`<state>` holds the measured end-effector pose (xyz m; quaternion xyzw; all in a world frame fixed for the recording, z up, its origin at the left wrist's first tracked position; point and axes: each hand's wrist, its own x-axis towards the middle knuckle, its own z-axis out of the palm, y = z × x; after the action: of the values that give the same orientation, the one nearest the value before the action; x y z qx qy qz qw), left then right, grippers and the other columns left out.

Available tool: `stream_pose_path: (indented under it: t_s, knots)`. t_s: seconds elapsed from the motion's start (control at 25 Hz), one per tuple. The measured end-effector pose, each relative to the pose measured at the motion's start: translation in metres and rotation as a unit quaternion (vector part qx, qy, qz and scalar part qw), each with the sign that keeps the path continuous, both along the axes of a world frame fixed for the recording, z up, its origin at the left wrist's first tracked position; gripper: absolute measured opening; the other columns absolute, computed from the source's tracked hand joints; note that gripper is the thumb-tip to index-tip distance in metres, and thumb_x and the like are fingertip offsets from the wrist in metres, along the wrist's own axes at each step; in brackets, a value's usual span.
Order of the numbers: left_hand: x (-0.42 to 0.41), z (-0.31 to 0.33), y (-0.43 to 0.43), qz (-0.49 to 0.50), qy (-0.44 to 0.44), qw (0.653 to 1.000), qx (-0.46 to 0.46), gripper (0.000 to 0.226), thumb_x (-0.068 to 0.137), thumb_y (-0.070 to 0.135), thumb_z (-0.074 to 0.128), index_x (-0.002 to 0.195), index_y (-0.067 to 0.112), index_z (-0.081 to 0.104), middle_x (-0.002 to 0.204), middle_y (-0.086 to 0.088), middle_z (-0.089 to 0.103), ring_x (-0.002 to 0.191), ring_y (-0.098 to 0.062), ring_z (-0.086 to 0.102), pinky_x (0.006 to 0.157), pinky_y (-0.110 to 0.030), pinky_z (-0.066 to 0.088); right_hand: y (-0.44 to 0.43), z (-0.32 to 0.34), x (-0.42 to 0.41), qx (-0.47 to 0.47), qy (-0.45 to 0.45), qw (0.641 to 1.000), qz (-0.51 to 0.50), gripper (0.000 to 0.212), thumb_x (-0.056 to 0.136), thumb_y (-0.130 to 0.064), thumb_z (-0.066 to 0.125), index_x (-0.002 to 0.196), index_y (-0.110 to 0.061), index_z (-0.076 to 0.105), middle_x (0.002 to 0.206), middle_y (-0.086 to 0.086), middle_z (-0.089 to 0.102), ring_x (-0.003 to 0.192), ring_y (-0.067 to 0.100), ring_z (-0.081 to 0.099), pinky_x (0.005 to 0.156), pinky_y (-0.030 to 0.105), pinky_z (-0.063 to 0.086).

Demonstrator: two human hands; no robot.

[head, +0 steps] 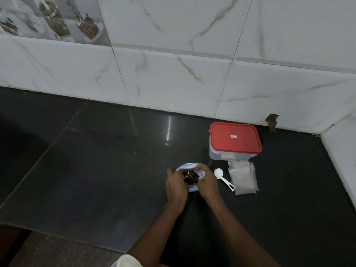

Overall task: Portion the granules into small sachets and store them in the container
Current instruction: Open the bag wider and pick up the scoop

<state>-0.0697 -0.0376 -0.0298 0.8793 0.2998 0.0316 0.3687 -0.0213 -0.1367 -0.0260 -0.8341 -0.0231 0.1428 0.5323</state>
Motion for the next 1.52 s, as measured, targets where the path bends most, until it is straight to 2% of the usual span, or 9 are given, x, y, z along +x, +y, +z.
stream_pose_path:
  t_s: [0.24,0.36,0.56,0.84,1.0,1.08,1.2,1.36,1.52]
  knots:
    - [-0.004,0.003,0.002,0.012,-0.032,0.999,-0.003,0.025,0.096,0.007,0.052,0.111,0.011,0.07,0.096,-0.006,0.054,0.08,-0.017,0.055,0.07,-0.026,0.043,-0.005,0.002,0.004,-0.059,-0.031,0.998,-0.012,0.028,0.086,-0.002,0.054,0.098,-0.018,0.072,0.096,-0.005,0.073,0.094,0.014,0.066,0.086,0.035,0.054]
    - [-0.005,0.005,0.002,0.011,-0.039,0.999,-0.002,0.023,0.091,0.001,0.053,0.105,0.008,0.07,0.095,-0.005,0.052,0.084,-0.023,0.06,0.07,-0.028,0.046,-0.004,0.003,0.006,-0.178,-0.087,0.98,-0.011,0.023,0.093,-0.016,0.052,0.1,-0.018,0.074,0.096,0.003,0.072,0.091,0.021,0.065,0.079,0.036,0.053]
    - [-0.007,0.008,0.0,0.033,-0.022,0.999,-0.011,0.014,0.085,0.001,0.049,0.089,0.013,0.055,0.096,-0.006,0.056,0.086,-0.026,0.061,0.075,-0.042,0.054,0.001,-0.002,0.0,-0.334,-0.128,0.933,0.029,0.035,0.09,-0.003,0.046,0.114,-0.017,0.066,0.101,0.009,0.062,0.097,0.028,0.059,0.073,0.036,0.048]
    - [-0.008,0.01,0.006,0.011,0.006,1.0,0.02,0.025,0.091,0.006,0.048,0.104,0.013,0.068,0.103,-0.001,0.051,0.098,-0.025,0.057,0.076,-0.032,0.048,0.0,-0.008,0.001,-0.34,-0.132,0.929,0.057,0.028,0.09,-0.007,0.051,0.112,-0.019,0.064,0.098,0.005,0.056,0.09,0.024,0.057,0.064,0.031,0.042]
    - [-0.006,0.006,0.018,-0.091,0.0,0.996,0.024,0.024,0.094,0.011,0.055,0.108,0.012,0.073,0.109,-0.005,0.048,0.086,-0.025,0.064,0.082,-0.027,0.051,-0.009,-0.014,0.003,-0.239,-0.119,0.962,0.057,0.016,0.091,-0.022,0.053,0.104,-0.023,0.062,0.093,-0.022,0.053,0.085,0.013,0.06,0.062,0.016,0.039]
    - [-0.007,0.008,0.024,-0.122,-0.014,0.992,0.009,0.023,0.095,0.012,0.058,0.111,0.011,0.075,0.111,-0.004,0.045,0.087,-0.019,0.06,0.08,-0.017,0.043,-0.012,-0.014,0.003,-0.254,-0.173,0.949,0.071,0.012,0.089,-0.027,0.051,0.098,-0.027,0.058,0.093,-0.02,0.055,0.085,0.012,0.062,0.069,0.024,0.048]
    - [-0.007,0.009,0.032,-0.11,-0.021,0.993,0.025,0.024,0.094,0.014,0.059,0.111,0.016,0.075,0.111,0.0,0.042,0.095,-0.02,0.06,0.078,-0.022,0.044,-0.012,-0.014,0.0,-0.276,-0.218,0.931,0.097,0.008,0.089,-0.03,0.05,0.095,-0.03,0.054,0.094,-0.011,0.061,0.085,0.013,0.064,0.076,0.036,0.052]
    - [-0.006,0.009,0.032,-0.102,-0.002,0.994,0.043,0.033,0.091,0.004,0.051,0.111,0.017,0.074,0.108,0.001,0.041,0.086,-0.02,0.057,0.072,-0.03,0.047,-0.009,-0.013,-0.002,-0.266,-0.223,0.925,0.156,0.032,0.085,-0.04,0.046,0.115,-0.037,0.06,0.121,-0.007,0.06,0.113,0.019,0.057,0.093,0.036,0.047]
    - [0.0,0.012,0.037,-0.082,0.024,0.996,0.005,0.033,0.092,0.007,0.058,0.118,0.02,0.073,0.119,-0.004,0.046,0.096,-0.026,0.066,0.085,-0.037,0.055,-0.009,-0.006,0.0,-0.284,-0.137,0.931,0.186,0.041,0.091,-0.01,0.055,0.127,-0.028,0.063,0.147,0.004,0.037,0.129,0.032,0.043,0.103,0.041,0.04]
